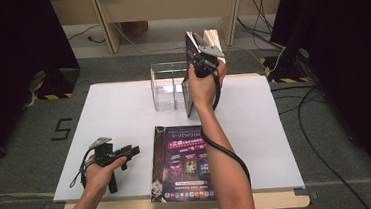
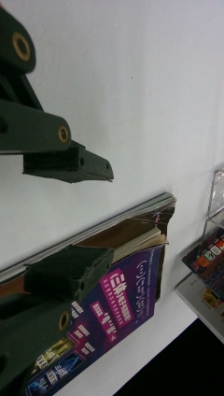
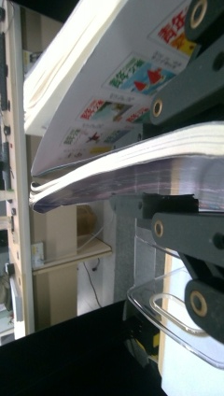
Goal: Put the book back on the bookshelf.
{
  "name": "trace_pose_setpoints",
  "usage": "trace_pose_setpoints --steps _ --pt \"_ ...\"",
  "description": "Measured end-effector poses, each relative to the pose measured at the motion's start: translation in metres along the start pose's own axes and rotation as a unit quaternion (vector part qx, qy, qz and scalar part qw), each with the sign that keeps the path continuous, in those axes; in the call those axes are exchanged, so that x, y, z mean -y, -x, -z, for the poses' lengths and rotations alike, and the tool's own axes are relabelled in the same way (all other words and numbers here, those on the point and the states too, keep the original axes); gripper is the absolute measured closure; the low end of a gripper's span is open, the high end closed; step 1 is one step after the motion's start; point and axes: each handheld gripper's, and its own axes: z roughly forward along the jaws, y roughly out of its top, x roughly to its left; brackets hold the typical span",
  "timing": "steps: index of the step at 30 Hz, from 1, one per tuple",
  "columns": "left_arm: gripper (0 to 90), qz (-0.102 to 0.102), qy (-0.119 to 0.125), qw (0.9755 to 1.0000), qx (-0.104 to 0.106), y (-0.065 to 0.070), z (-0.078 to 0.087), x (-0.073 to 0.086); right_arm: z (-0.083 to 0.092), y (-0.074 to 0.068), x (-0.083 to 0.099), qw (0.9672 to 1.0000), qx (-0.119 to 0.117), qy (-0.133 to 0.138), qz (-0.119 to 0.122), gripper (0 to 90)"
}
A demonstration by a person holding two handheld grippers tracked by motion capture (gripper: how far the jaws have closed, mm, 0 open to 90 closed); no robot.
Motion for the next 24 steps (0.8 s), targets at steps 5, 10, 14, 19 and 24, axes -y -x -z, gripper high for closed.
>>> trace_pose_setpoints --steps 5,10,14,19,24 --pt "55.0 -0.002 0.002 1.0 0.0 -0.001 0.001 -0.001 -0.003 -0.002 -0.007 0.9997 -0.002 -0.022 -0.001 71.5" --pt "55.0 -0.001 0.001 1.0 -0.001 -0.001 0.0 -0.001 -0.008 -0.004 -0.014 0.9991 0.001 -0.043 0.0 71.6" --pt "55.0 -0.002 0.001 1.0 0.001 0.0 0.001 -0.001 -0.012 -0.002 -0.017 0.9988 0.0 -0.049 -0.004 77.8" --pt "54.9 -0.002 0.0 1.0 0.002 0.001 0.0 -0.001 -0.012 -0.001 -0.019 0.9984 0.0 -0.056 0.0 84.1" --pt "55.0 -0.002 0.0 1.0 0.002 0.0 0.0 -0.001 -0.012 -0.005 -0.019 0.9991 0.004 -0.04 0.01 84.4"
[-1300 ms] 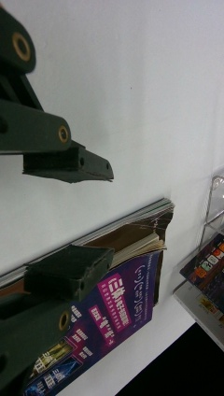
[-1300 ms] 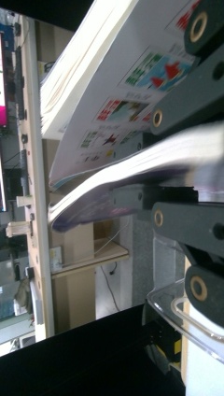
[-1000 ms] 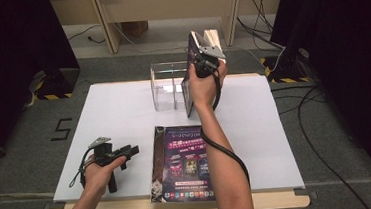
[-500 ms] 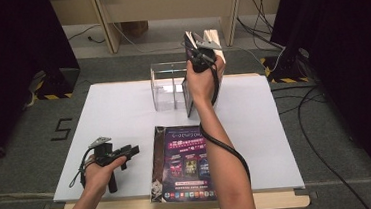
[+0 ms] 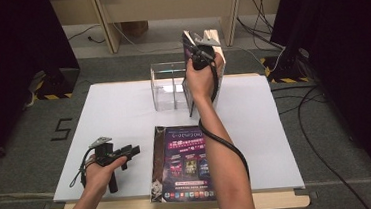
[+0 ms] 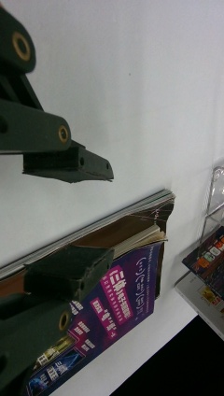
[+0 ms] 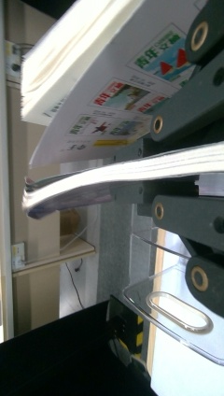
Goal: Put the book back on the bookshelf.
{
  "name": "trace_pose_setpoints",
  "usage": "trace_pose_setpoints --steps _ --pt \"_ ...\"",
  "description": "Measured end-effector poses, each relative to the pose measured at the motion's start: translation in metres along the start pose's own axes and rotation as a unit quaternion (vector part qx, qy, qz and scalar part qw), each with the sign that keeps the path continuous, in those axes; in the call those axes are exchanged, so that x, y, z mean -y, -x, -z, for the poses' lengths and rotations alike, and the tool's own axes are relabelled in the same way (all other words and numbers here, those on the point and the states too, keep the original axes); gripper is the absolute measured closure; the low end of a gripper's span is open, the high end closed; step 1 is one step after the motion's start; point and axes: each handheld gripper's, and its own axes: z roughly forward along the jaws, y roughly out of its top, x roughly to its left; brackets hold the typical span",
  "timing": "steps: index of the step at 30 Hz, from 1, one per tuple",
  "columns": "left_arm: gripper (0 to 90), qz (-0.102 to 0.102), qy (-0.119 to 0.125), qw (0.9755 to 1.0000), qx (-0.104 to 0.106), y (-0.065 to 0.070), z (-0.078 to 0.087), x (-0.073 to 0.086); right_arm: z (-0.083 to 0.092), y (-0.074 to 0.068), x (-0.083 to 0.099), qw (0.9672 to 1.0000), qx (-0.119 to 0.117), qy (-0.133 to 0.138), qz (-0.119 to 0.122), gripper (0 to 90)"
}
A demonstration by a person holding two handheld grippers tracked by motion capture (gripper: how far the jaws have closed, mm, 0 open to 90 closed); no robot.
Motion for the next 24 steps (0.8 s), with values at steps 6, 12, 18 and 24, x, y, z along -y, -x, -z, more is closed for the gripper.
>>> trace_pose_setpoints --steps 6,12,18,24 --pt "55.0 0.001 0.001 1.0 -0.001 -0.001 0.0 0.0 0.003 -0.005 -0.002 0.9996 0.016 0.019 0.013 84.4" --pt "55.0 0.0 0.002 1.0 0.0 0.0 0.001 -0.001 -0.001 -0.006 0.007 0.9989 0.034 0.02 0.027 84.0" --pt "55.0 -0.002 0.0 1.0 0.001 0.001 0.0 0.0 0.0 -0.006 0.007 0.9984 0.035 0.025 0.037 77.1" --pt "55.0 -0.004 0.0 1.0 0.001 0.002 0.0 0.0 0.002 -0.006 0.011 0.9989 0.023 0.028 0.031 70.2"
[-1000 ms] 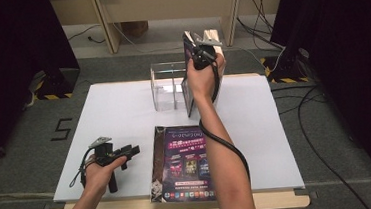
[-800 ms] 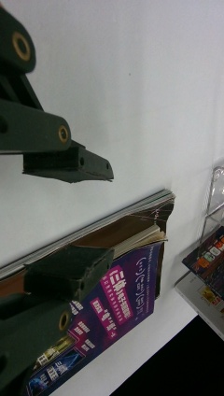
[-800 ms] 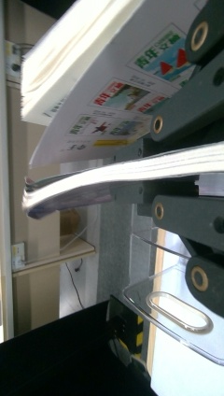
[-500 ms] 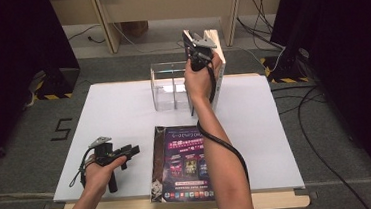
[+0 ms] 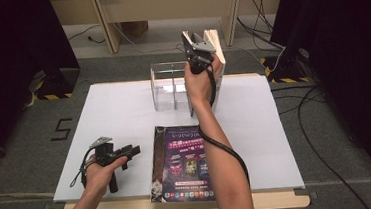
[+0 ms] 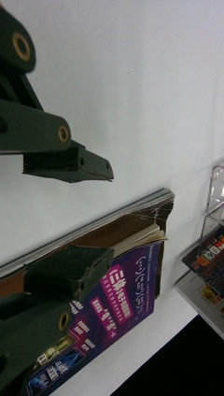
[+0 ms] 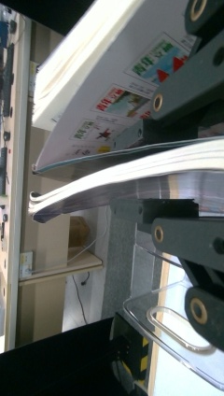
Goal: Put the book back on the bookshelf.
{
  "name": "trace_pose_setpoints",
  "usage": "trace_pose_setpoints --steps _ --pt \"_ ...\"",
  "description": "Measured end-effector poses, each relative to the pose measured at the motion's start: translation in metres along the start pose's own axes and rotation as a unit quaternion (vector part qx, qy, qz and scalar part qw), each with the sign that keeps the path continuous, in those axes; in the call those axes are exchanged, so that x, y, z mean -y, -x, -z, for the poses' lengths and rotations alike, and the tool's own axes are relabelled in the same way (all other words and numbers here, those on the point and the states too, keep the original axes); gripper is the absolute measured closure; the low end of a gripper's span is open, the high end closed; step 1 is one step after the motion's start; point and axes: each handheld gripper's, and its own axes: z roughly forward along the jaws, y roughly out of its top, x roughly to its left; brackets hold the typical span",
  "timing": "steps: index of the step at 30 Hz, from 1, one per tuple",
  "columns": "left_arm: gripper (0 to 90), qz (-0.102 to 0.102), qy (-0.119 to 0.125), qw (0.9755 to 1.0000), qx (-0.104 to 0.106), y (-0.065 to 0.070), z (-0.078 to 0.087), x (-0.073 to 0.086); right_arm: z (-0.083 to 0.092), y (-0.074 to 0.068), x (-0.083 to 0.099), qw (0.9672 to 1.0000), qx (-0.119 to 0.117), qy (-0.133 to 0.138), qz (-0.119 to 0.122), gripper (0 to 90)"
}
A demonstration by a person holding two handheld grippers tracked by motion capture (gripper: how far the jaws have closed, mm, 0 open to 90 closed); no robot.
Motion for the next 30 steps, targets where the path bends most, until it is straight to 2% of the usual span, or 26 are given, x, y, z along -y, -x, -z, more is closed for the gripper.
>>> trace_pose_setpoints --steps 7,9,17,30 --pt "54.6 -0.003 -0.003 1.0 0.001 0.001 -0.002 0.001 0.005 0.001 0.007 1.0 -0.006 0.001 -0.005 68.0" --pt "54.6 -0.003 -0.003 1.0 0.001 0.001 -0.002 0.001 0.006 0.001 0.009 0.9998 -0.011 -0.002 -0.016 66.8" --pt "54.2 -0.005 -0.007 1.0 0.001 0.002 -0.004 0.003 0.012 0.006 0.018 0.9994 -0.019 -0.007 -0.027 65.0" --pt "54.1 -0.005 -0.007 1.0 0.001 0.003 -0.004 0.003 0.021 0.009 0.025 0.9988 -0.028 -0.006 -0.041 65.7"
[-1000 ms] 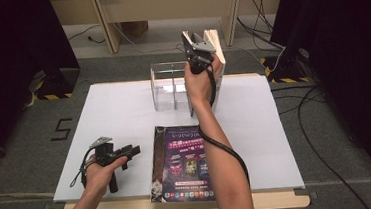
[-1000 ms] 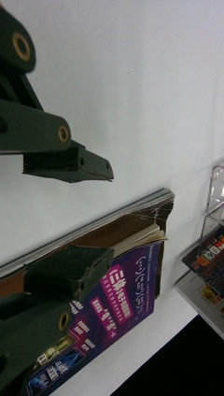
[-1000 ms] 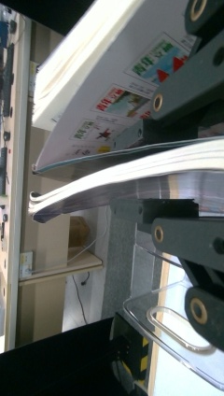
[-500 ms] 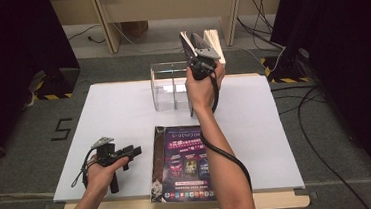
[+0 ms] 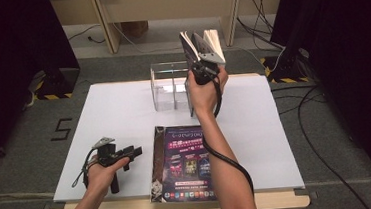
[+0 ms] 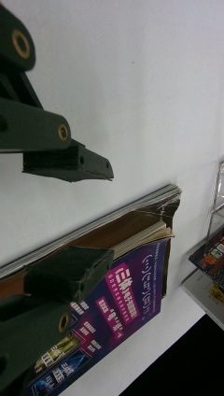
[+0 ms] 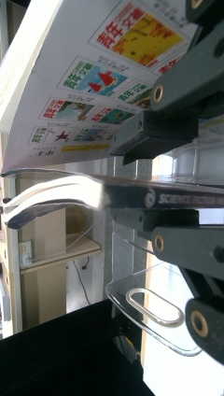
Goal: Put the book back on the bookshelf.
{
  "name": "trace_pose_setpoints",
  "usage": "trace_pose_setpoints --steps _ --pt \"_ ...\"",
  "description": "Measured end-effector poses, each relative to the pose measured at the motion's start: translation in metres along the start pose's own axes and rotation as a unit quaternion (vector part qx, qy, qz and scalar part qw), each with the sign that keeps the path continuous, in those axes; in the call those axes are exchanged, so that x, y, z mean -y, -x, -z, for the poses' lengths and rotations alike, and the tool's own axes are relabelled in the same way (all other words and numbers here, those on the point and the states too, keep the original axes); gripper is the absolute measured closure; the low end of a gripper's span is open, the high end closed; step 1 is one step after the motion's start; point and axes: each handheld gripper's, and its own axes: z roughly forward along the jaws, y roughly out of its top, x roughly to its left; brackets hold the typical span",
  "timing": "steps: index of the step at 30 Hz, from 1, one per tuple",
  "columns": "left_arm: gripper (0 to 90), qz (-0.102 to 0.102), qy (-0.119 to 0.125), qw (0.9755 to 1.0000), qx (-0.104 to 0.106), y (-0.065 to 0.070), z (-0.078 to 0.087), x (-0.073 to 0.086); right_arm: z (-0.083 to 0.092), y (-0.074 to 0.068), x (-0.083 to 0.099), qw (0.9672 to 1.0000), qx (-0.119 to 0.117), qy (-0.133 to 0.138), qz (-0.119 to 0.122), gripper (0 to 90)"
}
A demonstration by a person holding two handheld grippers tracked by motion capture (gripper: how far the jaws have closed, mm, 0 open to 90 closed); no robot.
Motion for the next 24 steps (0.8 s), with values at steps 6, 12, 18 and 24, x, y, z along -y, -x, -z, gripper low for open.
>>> trace_pose_setpoints --steps 6,12,18,24 --pt "53.7 -0.002 -0.001 1.0 0.0 0.001 0.0 0.0 0.007 0.001 0.004 0.9999 -0.009 0.001 -0.008 64.9" --pt "53.4 -0.002 -0.002 1.0 0.001 0.001 -0.001 0.001 0.013 0.002 0.007 0.9999 -0.009 0.003 -0.004 64.5" --pt "53.3 -0.004 -0.005 1.0 0.002 0.002 -0.001 0.001 0.019 0.002 0.009 0.9999 -0.01 0.002 -0.002 64.3" --pt "53.1 -0.003 -0.006 1.0 0.004 0.003 -0.003 0.002 0.021 0.003 0.012 0.9999 -0.013 -0.002 -0.001 63.4"
